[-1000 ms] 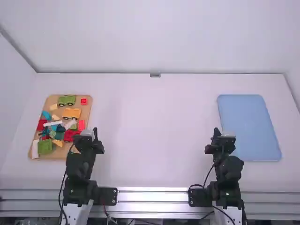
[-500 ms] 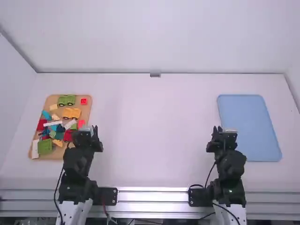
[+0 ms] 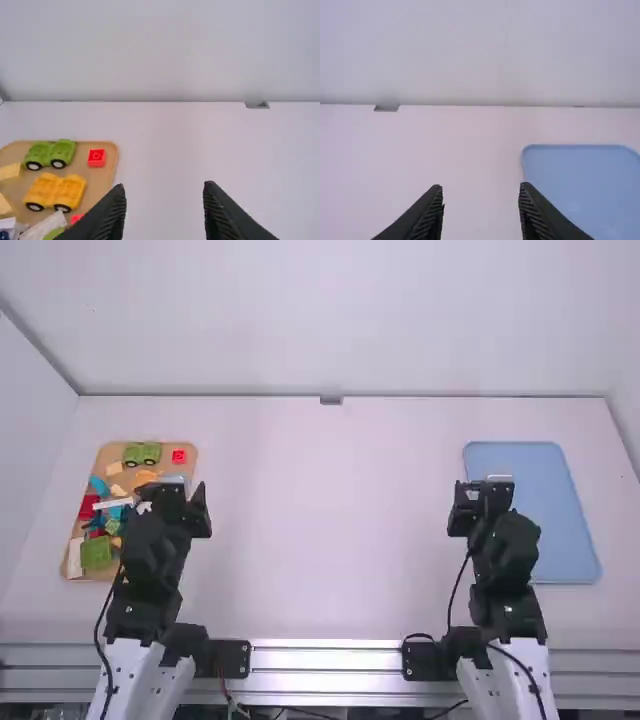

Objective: Assemble lego blocks to make yellow taxi

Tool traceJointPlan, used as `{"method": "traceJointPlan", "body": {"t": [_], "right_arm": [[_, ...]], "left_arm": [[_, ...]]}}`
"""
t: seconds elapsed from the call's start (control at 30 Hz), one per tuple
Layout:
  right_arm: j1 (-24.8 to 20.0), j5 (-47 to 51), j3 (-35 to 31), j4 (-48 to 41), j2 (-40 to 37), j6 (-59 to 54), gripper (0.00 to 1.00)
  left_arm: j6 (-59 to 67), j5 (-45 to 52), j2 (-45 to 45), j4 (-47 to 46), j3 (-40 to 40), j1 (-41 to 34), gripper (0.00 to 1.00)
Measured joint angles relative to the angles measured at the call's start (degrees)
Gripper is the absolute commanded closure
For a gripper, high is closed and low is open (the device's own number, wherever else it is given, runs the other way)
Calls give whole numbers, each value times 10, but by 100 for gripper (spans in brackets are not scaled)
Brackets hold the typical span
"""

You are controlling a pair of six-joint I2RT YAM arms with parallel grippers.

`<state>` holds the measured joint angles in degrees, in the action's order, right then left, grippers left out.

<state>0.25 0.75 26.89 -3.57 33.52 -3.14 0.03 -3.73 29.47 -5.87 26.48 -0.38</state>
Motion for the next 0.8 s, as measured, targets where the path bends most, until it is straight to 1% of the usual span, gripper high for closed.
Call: {"method": "traceJointPlan", "body": {"t": [0.03,0.13,0.27,0.37,0.43,0.7,0.8], "right_arm": [[0,1,2,0,2,-1,54],[0,3,58,-3,64,-5,46],[0,6,105,-9,120,-11,40],[2,9,151,-14,176,-16,33],[3,9,172,-17,200,-19,30],[3,12,274,-29,318,-30,16],[7,14,298,-31,347,-33,13]], "left_arm": [[0,0,2,0,2,0,54],[0,-10,59,-11,56,-2,46],[1,-16,105,-21,99,-4,41],[1,-26,159,-36,147,-6,33],[1,-28,179,-38,166,-7,30],[-4,-46,283,-50,266,-9,16],[-19,-53,309,-52,290,-11,13]]}}
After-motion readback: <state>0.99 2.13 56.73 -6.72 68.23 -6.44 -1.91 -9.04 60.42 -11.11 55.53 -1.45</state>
